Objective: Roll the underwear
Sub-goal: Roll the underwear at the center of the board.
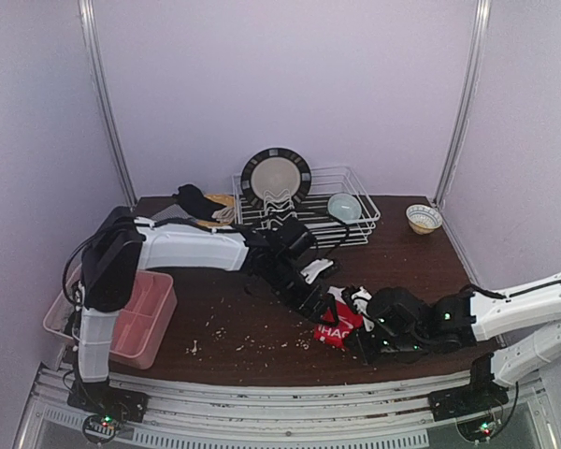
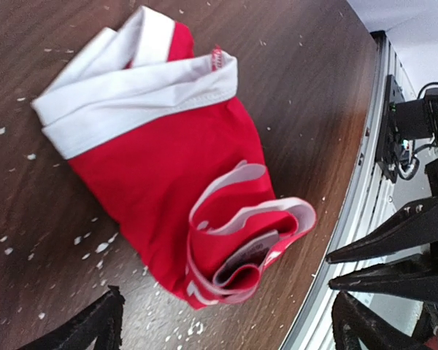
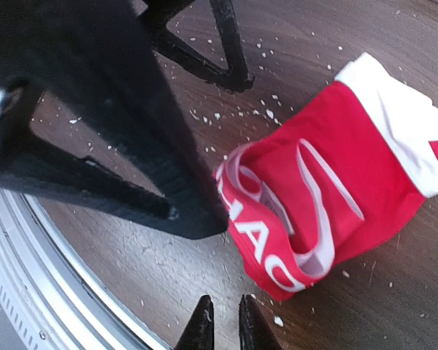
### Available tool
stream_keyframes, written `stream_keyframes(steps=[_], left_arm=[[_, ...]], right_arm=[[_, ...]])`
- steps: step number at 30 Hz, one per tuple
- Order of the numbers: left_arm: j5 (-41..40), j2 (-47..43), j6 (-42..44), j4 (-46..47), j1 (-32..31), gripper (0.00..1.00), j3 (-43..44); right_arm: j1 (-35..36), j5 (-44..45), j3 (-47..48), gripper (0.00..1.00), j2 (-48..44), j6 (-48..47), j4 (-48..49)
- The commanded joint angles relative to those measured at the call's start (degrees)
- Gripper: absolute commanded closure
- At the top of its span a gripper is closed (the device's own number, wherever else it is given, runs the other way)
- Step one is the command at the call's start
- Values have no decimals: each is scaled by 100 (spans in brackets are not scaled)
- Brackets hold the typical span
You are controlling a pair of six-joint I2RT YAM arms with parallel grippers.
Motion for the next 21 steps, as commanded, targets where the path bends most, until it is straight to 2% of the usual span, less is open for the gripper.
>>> stream_keyframes(steps=[1,3,6,11,14,17,21], left_arm=[[-635,-618,-435,504,160,2,-654],[-1112,-1012,-670,658,216,2,-1106],[-2369,-1631,-905,875,210,2,-1895],[-3198,-2661,-681,2020,185,3,-3240],[-3196,-3109,-217,2907,175,2,-3821],[-2918,-3469,176,4424,175,2,-4535],[-1702,-3434,1408,6718,11,2,-5273]], right_arm=[[-115,64,388,86,335,-134,310],[-211,8,549,86,542,-214,241],[-474,-76,679,86,871,-369,100],[-971,-686,664,86,1269,-440,151],[-1085,-751,671,86,1372,-416,140],[-1334,-982,601,87,1465,-283,215],[-1601,-1365,527,87,1622,-151,321]])
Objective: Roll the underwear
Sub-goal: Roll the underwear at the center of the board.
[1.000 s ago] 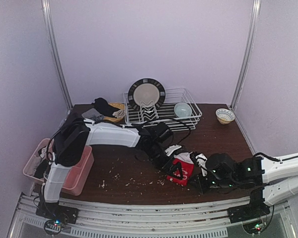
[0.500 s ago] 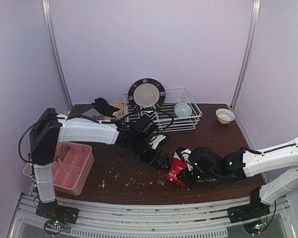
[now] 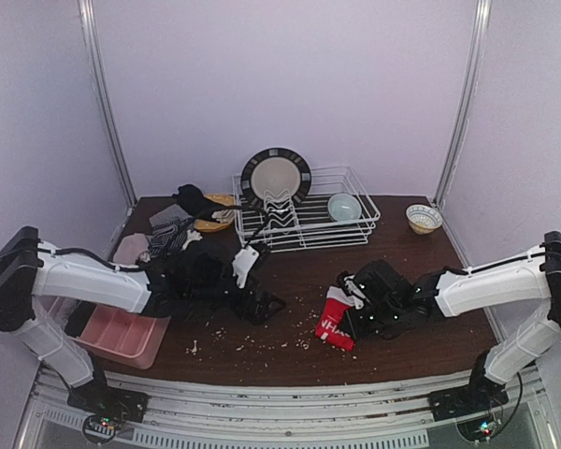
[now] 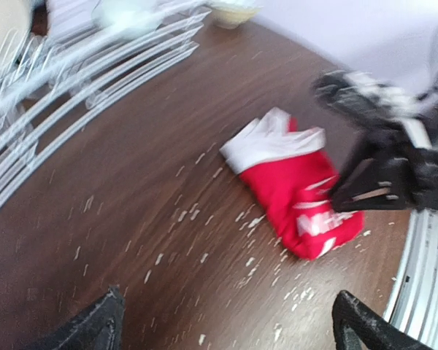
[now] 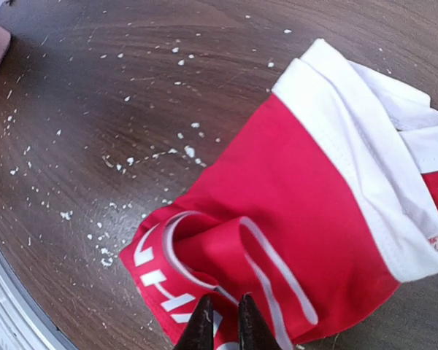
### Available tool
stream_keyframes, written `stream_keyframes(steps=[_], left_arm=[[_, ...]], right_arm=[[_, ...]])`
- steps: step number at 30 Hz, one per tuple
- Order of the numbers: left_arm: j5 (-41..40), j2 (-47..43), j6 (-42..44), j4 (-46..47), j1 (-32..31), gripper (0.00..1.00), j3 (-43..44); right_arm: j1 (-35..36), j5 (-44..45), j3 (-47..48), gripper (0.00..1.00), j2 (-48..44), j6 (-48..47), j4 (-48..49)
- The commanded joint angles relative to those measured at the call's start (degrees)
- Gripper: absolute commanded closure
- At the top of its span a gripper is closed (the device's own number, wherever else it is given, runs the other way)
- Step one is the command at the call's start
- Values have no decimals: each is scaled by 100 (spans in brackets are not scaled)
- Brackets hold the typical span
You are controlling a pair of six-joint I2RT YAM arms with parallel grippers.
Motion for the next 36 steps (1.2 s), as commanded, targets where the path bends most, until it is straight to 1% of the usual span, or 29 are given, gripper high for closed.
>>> stream_keyframes(steps=[1,3,4,7,9,11,14,17,20,23,29,36], left_arm=[[1168,95,1608,3205,-240,2,-592],[1554,285,2491,3231,-422,2,-521],[1610,399,3048,3137,-557,2,-439],[1491,889,4522,2568,-971,2,0],[1404,1251,5113,2123,-1115,3,396],[1413,1583,5472,1868,-1172,5,688],[1481,1905,5878,1620,-1175,12,992],[1436,2170,6274,1134,-1175,19,1313],[1302,2475,6633,612,-1175,28,1625],[1115,2732,6891,366,-1162,34,1842],[917,3075,7085,209,-1046,47,2093],[544,3443,7199,-20,-934,54,2430]], right_arm=[[-306,-537,-108,87,218,231,48],[-552,-842,-210,87,260,380,152],[-690,-1018,-274,87,282,446,227],[-997,-1461,-364,87,375,545,346],[-1137,-1644,-311,87,504,538,267],[-1223,-1730,-268,87,625,530,192],[-1323,-1890,-239,88,789,545,183],[-1356,-1955,-276,88,833,582,256],[-1390,-2011,-267,88,874,590,249],[-1423,-2085,-257,88,963,611,285],[-1474,-2201,-263,89,1095,645,381],[-1499,-2328,-308,89,1024,683,416]])
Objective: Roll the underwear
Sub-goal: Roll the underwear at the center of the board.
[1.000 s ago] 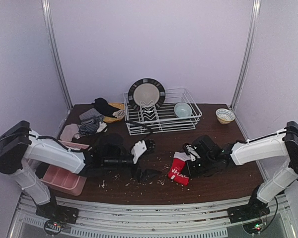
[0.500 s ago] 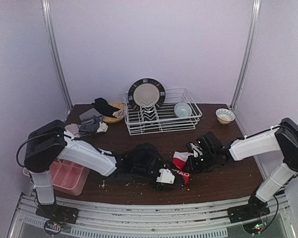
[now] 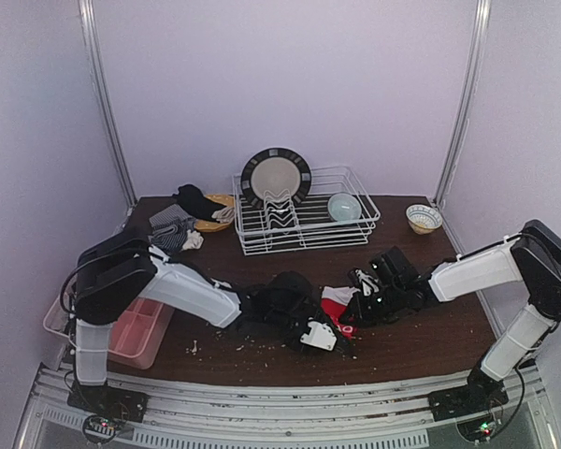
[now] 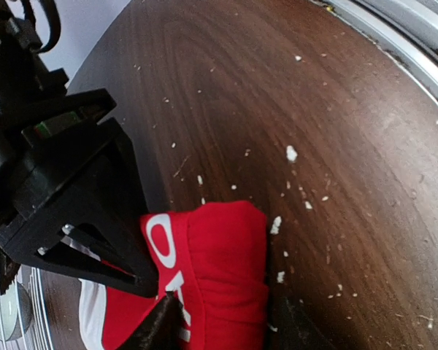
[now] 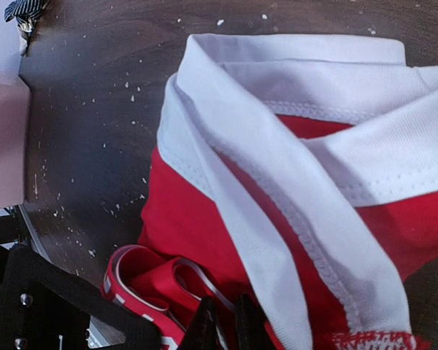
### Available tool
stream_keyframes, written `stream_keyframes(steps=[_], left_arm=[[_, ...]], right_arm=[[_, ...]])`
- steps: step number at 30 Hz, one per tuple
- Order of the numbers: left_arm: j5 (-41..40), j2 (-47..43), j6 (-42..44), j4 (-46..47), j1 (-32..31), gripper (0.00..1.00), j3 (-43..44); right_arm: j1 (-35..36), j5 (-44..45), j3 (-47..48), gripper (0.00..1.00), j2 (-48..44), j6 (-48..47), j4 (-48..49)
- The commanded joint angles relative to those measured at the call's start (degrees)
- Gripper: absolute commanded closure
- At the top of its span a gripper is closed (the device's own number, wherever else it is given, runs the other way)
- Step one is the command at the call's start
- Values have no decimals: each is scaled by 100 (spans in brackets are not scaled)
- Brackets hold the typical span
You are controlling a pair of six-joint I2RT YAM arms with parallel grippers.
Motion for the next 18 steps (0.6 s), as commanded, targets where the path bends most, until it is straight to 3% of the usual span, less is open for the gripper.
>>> stream_keyframes(steps=[1,5,9,11,14,18], left_arm=[[-355,339,187,-306,111,56,276],[-541,556,269,-466,155,62,433],[-513,648,254,-576,181,83,539],[-492,628,219,-613,180,100,572],[-185,430,96,-1036,162,100,618],[386,5,-505,-2238,47,100,741]], right_arm=[[3,-37,-222,89,157,118,-513],[8,-165,-372,89,-98,245,-470],[7,-151,-474,89,-396,256,-599],[13,-117,-507,89,-564,252,-681],[64,116,-506,85,-1010,232,-941],[397,1208,-458,73,-2054,201,-1529]])
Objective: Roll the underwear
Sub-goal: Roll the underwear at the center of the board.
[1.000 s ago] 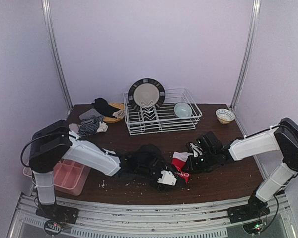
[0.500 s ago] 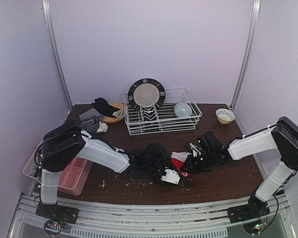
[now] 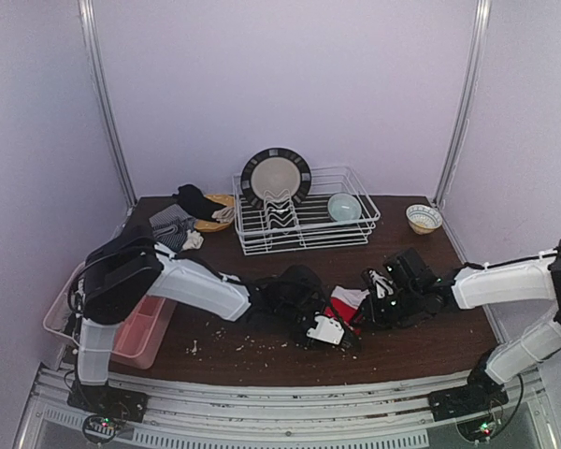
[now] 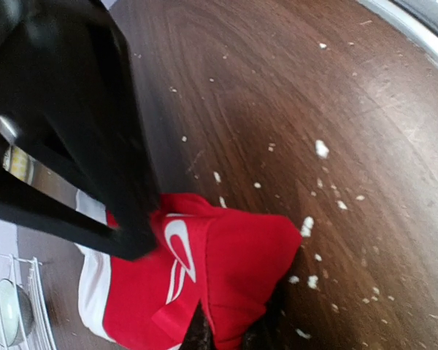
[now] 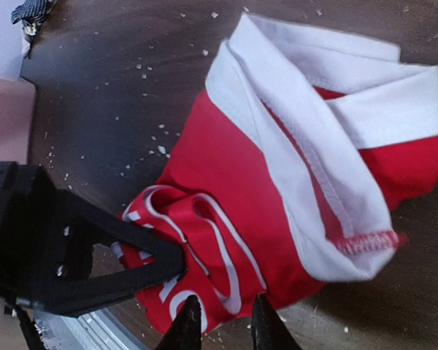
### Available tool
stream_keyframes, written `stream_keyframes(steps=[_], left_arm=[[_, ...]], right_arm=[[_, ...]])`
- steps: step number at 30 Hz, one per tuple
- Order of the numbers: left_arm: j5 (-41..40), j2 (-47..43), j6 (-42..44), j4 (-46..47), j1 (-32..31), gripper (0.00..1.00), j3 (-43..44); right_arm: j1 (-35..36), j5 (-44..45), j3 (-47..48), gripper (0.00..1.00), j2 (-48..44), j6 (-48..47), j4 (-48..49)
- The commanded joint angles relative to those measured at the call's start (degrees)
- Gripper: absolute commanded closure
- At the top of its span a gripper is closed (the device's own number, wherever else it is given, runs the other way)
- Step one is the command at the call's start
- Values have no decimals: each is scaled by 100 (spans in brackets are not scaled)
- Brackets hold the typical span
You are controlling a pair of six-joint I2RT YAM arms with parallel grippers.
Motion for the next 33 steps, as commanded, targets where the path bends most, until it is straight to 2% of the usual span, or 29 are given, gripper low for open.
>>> stream_keyframes(steps=[1,4,8,12,17,21,25,33], left_arm=[[583,-386,-781,-1925,-28,100,109],[945,-604,-1239,-2765,-158,100,205],[1690,-606,-1861,-3953,-246,100,495],[2521,-248,-2475,-4860,-247,100,898],[3089,402,-2883,-5697,-247,100,1590],[3468,766,-2909,-5898,-234,100,1965],[3749,1041,-2916,-5967,-183,100,2200],[4206,1561,-2923,-6115,52,100,2632]], right_arm=[[332,1151,-92,70,-1086,36,-896],[480,1680,-327,66,-1825,210,-939],[872,1932,-658,62,-2511,198,-619],[1635,2485,-764,61,-2768,-9,-545],[2529,3014,-1125,62,-2949,-59,26],[2814,3143,-1397,62,-3149,0,287],[2869,3535,-1625,62,-3593,219,141],[2880,4258,-1934,59,-5758,146,-609]])
